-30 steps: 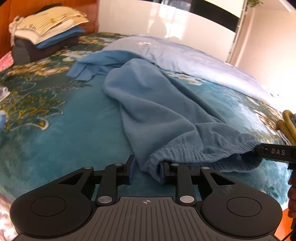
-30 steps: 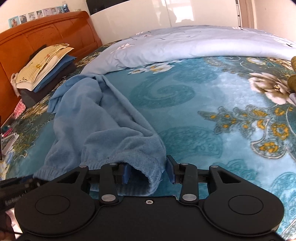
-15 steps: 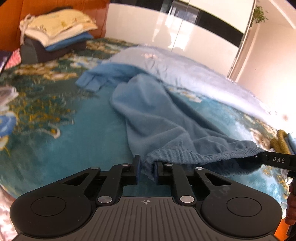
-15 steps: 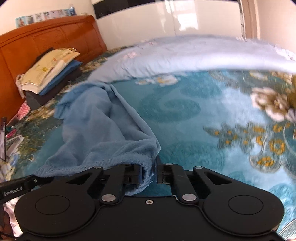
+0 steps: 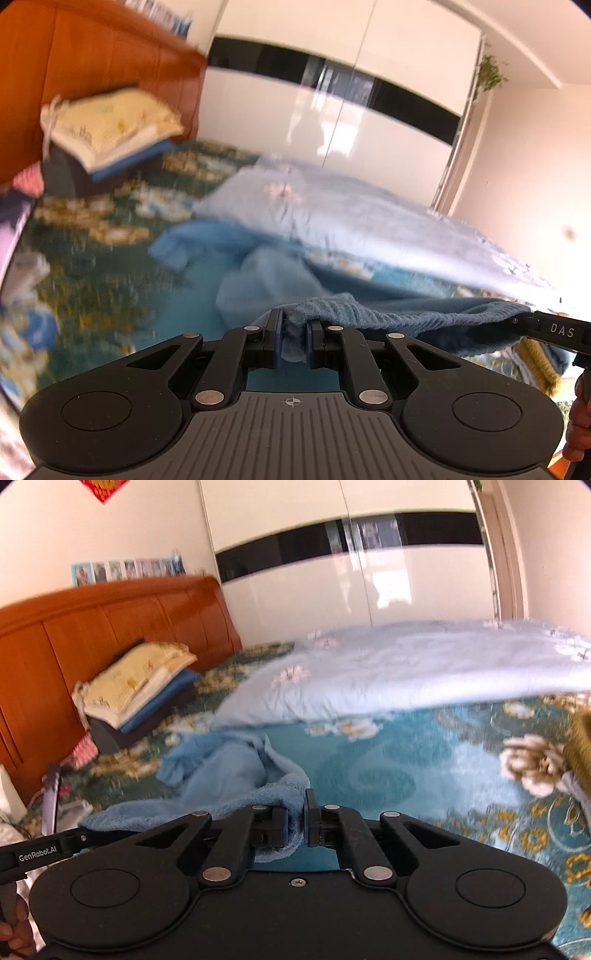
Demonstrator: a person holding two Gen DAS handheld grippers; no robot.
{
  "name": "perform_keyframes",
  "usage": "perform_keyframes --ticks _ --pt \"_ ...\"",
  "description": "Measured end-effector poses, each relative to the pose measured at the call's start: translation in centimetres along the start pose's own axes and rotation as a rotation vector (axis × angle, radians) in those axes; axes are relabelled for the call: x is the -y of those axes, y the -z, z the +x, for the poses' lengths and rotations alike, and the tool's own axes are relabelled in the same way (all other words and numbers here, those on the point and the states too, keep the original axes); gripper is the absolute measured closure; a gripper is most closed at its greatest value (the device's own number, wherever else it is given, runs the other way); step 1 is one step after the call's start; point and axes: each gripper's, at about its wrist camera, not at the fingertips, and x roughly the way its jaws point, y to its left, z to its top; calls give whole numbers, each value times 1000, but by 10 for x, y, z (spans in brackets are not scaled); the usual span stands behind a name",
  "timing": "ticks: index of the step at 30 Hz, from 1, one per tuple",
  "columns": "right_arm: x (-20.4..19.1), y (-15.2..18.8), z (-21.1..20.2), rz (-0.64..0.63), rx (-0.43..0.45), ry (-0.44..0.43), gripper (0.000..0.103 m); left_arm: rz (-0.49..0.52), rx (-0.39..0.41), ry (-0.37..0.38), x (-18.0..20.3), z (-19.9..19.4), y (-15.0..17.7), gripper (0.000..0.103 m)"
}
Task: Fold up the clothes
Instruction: 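Lift the blue pants high with both tools so they hang down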
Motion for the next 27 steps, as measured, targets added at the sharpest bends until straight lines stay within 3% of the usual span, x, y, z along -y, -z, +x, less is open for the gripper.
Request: perform_keyframes --ticks 18,27 --pt "-15 -77 -81 -21 333 19 97 142 288 89 50 -55 -94 93" --pt "-25 -112 -129 -71 496 20 97 167 399 175 67 -97 -130 93"
